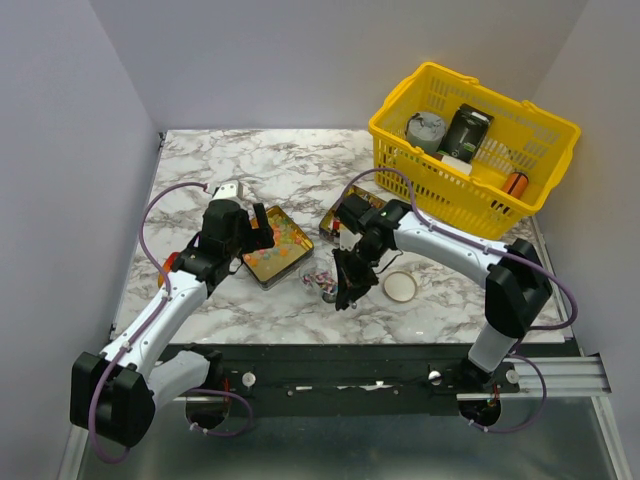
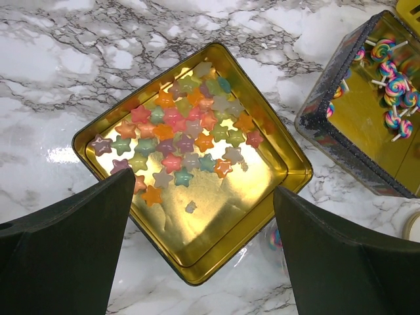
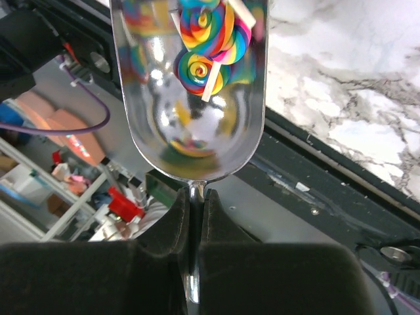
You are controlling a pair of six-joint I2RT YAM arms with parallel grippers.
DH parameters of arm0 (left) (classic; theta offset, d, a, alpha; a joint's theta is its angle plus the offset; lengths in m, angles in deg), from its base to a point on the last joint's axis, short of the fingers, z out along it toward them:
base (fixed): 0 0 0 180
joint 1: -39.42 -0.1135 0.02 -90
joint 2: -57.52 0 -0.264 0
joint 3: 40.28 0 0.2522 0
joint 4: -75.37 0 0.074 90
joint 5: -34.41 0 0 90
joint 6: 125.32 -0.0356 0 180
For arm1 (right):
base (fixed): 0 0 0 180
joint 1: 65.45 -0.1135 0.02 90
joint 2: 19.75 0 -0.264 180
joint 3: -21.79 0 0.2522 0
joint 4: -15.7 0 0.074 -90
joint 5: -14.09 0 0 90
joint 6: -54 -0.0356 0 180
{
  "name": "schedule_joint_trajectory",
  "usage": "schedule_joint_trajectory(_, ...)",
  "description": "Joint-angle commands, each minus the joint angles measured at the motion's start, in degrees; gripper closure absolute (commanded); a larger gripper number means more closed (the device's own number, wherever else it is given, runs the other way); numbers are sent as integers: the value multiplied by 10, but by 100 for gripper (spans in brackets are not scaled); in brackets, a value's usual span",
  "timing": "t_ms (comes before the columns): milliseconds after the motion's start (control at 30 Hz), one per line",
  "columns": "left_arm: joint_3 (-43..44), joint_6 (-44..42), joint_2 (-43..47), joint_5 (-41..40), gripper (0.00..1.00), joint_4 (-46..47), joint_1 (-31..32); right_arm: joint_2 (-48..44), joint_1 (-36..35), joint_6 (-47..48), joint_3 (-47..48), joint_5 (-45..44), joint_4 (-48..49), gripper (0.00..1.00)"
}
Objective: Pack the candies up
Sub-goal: Place the fake candies in the packing bottle.
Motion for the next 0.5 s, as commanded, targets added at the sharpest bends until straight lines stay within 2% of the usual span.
schedule_joint_trajectory(0,-8,2,13,5,1,6,-3,12,7,-17,8,65,-25,99)
schedule_joint_trajectory(467,-10,4,20,6,1,7,-3,6,37,-84,-22,164,-5,99)
